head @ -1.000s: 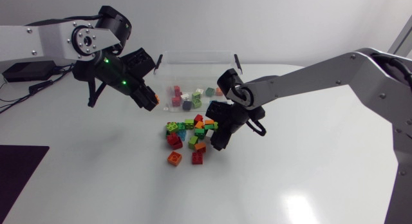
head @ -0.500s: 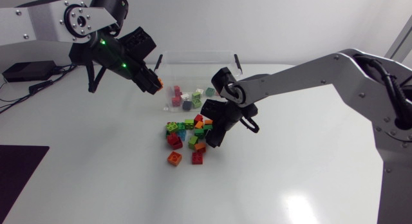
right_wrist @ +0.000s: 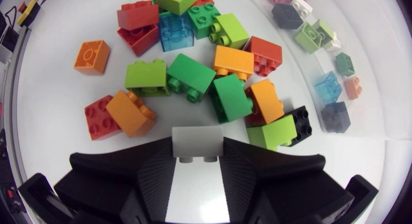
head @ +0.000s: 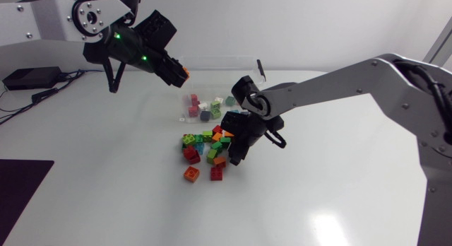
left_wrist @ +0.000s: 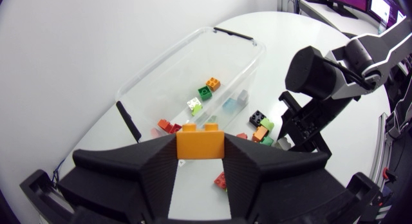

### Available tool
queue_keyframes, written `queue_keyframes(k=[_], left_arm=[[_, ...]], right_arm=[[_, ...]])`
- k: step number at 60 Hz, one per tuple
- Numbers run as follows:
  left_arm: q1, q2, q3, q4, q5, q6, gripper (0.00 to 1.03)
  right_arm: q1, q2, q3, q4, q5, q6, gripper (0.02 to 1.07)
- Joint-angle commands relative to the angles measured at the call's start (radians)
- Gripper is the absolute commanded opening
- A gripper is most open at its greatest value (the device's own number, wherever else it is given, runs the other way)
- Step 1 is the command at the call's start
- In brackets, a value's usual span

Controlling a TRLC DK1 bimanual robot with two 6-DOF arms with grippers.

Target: Place the duplo bricks in the container

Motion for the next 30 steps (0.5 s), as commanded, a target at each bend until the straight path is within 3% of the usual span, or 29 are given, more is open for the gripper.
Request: queue_keyframes(k=[1,9,30], left_arm=[[-0.012,0.035,0.046,0.034,0.014,-0.041,0.25],[-0.02,0.077,0.077,0.113,0.014,-0.07,0.25],[-0.01,0.262,0.241,0.19,0.014,-0.133,0.27]], right_arm=[[-0.013,-0.081,-0.035,-0.013,0.006,-0.025,0.39],[-0.033,-0.154,-0.06,-0.028,0.003,-0.025,0.39],[-0.038,-0.291,-0.086,-0.031,-0.012,0.017,0.39]])
